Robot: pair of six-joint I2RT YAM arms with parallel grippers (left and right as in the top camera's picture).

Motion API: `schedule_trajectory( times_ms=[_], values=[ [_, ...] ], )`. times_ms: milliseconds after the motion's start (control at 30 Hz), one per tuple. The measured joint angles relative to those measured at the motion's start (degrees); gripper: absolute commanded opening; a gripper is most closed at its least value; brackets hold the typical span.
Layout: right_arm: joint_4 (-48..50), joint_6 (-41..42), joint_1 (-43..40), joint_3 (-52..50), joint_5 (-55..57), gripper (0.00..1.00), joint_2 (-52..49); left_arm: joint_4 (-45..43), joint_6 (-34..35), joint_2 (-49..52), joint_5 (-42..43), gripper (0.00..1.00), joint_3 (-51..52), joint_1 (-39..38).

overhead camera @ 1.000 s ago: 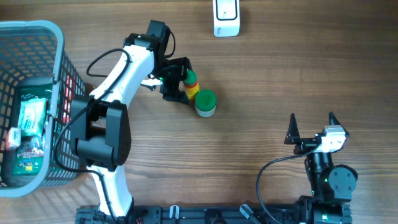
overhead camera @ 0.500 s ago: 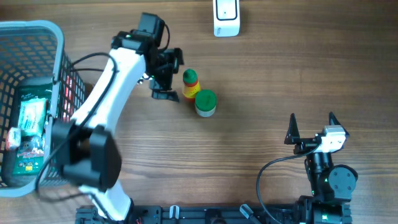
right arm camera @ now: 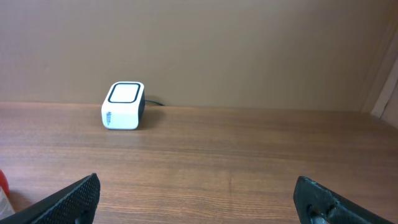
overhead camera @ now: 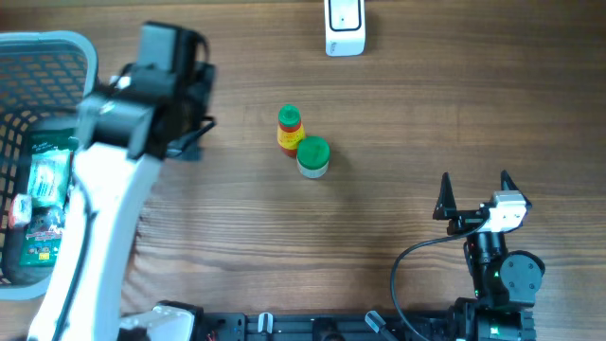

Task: Scan the item barcode
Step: 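Return the left gripper to the basket and grasp the Kleenex tissue pack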

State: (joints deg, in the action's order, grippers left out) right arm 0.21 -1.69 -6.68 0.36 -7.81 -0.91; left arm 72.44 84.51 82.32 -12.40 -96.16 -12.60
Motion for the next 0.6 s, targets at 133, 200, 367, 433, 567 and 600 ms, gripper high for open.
schedule_trajectory(
  times_ms=[133,200,367,433,567,600],
  values=[
    [0.0,0.0,0.0,0.0,0.0,1.0,0.0,0.22,-5.31,-5.01,-5.68,1.0,-4.52,6.91],
    [0.0,0.0,0.0,0.0,0.0,1.0,0.0,0.72,-7.45,-6.49,-7.28,0.99,-6.97,11.61],
    [0.0,0.0,0.0,0.0,0.0,1.0,0.0,2.91,-10.12,-8.46,-8.94,0.99,-10.29,25.73],
    [0.0,0.0,0.0,0.0,0.0,1.0,0.0,4.9,-10.56,-8.15,-8.66,1.0,-10.43,30.91],
    [0.0,0.0,0.0,0.0,0.0,1.0,0.0,8.55,-11.02,-4.33,-6.47,0.99,-10.51,40.92],
    [0.0,0.0,0.0,0.0,0.0,1.0,0.0,9.07,-11.06,-2.95,-5.79,0.97,-10.51,42.77]
  ],
)
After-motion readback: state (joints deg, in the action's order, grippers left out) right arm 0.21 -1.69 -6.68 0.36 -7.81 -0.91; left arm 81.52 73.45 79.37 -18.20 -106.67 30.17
